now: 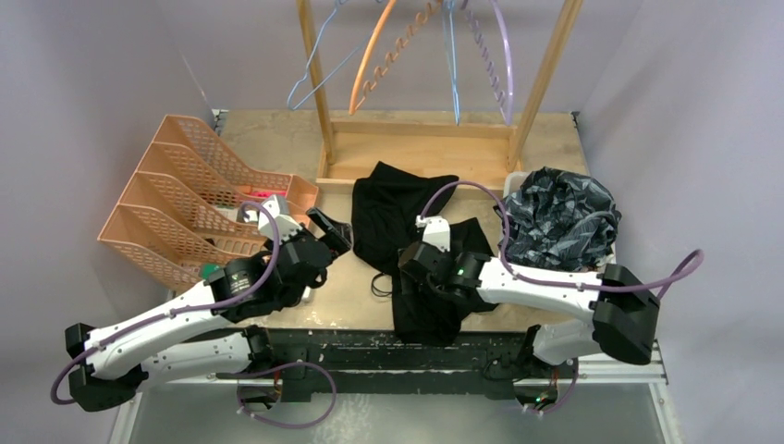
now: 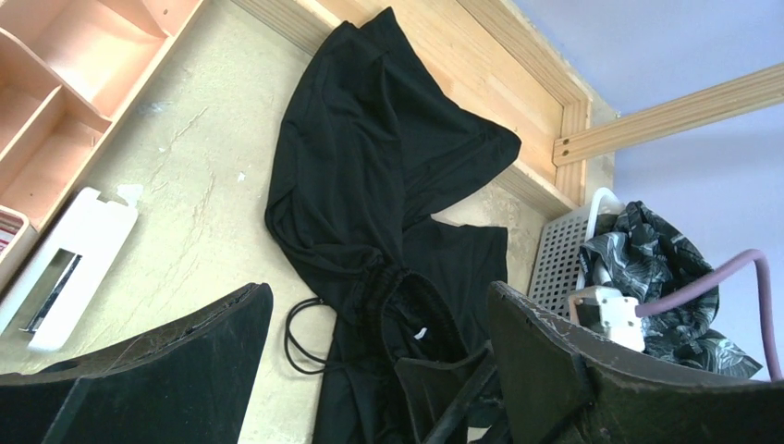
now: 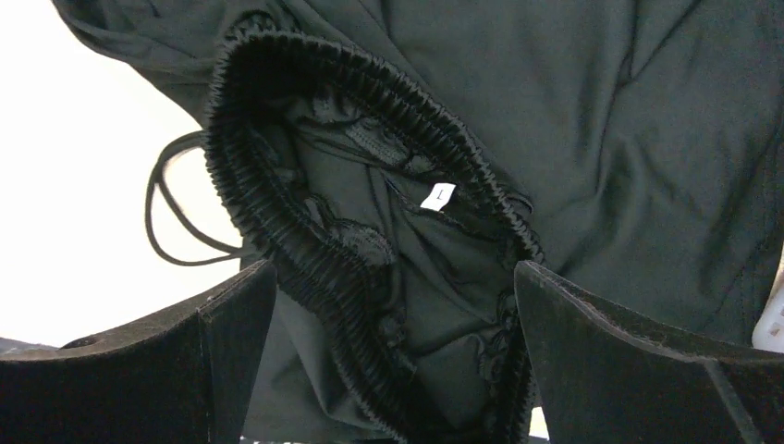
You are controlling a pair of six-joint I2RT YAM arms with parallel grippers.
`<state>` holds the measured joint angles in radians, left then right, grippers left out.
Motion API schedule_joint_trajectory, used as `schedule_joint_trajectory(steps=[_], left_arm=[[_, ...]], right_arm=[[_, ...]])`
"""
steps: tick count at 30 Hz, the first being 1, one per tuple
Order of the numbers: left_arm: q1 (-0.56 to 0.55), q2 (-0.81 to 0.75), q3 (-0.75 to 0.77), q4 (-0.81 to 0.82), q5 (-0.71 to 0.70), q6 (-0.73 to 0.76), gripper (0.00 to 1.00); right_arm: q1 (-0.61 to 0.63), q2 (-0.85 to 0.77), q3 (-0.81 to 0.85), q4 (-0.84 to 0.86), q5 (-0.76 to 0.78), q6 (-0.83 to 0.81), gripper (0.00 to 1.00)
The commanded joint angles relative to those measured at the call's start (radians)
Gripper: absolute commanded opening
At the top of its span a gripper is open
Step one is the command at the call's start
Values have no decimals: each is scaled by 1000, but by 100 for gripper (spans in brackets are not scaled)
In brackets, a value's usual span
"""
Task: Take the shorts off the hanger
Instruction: Pick up the shorts at the center of the board.
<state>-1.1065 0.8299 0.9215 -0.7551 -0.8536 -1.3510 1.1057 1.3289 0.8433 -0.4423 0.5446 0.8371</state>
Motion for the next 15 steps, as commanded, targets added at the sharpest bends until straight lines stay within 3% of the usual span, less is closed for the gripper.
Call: schedule_joint_trajectory(steps=[1,4,9,12,15], left_arm=[[2,7,7,0,-25,-3,85],[3,9,6,9,-15,0,85],[2,10,6,13,-11,4,85],[3,16,1,30,-7,7,85],[2,27,5,37,2,10,84]], right_arm=[[-12,37,-17,72,5,-73,99],[-59,6,-81,196,-106,-129,99],[-158,-35,-91,171,-111,-161,99],[-201,6,-85,187,-150,-201,99],[-211,107,-44,114,-118,-129,99]])
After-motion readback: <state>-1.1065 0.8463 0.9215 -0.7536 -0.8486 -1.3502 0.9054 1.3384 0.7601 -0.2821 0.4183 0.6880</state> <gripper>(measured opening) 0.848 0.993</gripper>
